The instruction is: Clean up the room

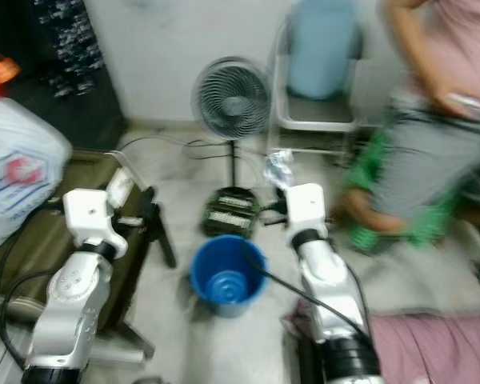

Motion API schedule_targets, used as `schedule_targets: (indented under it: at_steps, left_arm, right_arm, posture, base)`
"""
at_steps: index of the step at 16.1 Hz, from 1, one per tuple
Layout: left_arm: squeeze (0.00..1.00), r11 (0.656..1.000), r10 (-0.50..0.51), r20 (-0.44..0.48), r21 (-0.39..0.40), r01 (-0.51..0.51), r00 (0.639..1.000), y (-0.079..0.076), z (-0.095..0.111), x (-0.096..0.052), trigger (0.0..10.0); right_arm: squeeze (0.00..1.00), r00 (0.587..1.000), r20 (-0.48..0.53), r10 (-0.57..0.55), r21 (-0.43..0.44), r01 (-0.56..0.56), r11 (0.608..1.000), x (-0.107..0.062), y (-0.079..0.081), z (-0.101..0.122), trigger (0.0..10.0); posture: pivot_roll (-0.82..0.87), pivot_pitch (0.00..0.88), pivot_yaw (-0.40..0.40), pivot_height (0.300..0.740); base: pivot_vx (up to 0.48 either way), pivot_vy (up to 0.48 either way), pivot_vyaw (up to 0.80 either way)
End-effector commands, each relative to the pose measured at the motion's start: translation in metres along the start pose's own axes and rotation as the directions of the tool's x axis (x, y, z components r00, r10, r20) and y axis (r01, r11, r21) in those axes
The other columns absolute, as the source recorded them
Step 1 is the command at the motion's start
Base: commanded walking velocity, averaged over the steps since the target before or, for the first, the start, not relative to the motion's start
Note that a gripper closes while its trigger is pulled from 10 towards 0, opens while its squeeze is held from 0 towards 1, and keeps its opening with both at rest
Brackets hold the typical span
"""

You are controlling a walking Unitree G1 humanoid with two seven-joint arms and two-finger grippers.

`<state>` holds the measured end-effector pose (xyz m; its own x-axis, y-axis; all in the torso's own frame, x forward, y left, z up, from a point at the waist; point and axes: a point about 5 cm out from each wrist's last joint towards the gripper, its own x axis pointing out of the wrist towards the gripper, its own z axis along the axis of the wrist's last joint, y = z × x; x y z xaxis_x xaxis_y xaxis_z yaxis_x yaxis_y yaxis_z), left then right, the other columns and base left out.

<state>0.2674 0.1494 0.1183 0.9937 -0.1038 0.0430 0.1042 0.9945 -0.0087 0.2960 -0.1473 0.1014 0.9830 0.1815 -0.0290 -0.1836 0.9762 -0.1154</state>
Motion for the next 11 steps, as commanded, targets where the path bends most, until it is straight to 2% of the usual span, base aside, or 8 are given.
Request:
schedule_targets:
  at_steps: [1, 5, 11]
  left_arm:
    - [0.00, 1.000, 0.011, 0.001, 0.007, -0.011, 1.000, 0.0044, 0.0002, -0.0014, 10.0]
    - [0.00, 1.000, 0.008, -0.001, 0.006, -0.008, 1.000, 0.0037, -0.0001, -0.0010, 10.0]
    - [0.00, 1.000, 0.011, -0.003, 0.003, -0.011, 1.000, 0.0035, -0.0004, -0.0010, 10.0]
  right_arm:
    - [0.00, 0.999, 0.032, 0.018, -0.003, -0.018, 1.000, 0.0027, 0.0054, 0.0074, 10.0]
    - [0.00, 0.999, 0.028, 0.021, -0.005, -0.021, 1.000, 0.0027, 0.0059, 0.0063, 10.0]
    - [0.00, 1.000, 0.021, 0.016, 0.000, -0.016, 1.000, 0.0030, 0.0051, 0.0050, 10.0]
  posture:
    - [0.02, 0.000, -0.007, 0.740]
    - [0.02, 0.000, -0.007, 0.740]
    - [0.02, 0.000, -0.005, 0.740]
  base:
    - [0.341, 0.000, 0.80]
    - [0.334, 0.000, 0.59]
    - [0.311, 0.000, 0.00]
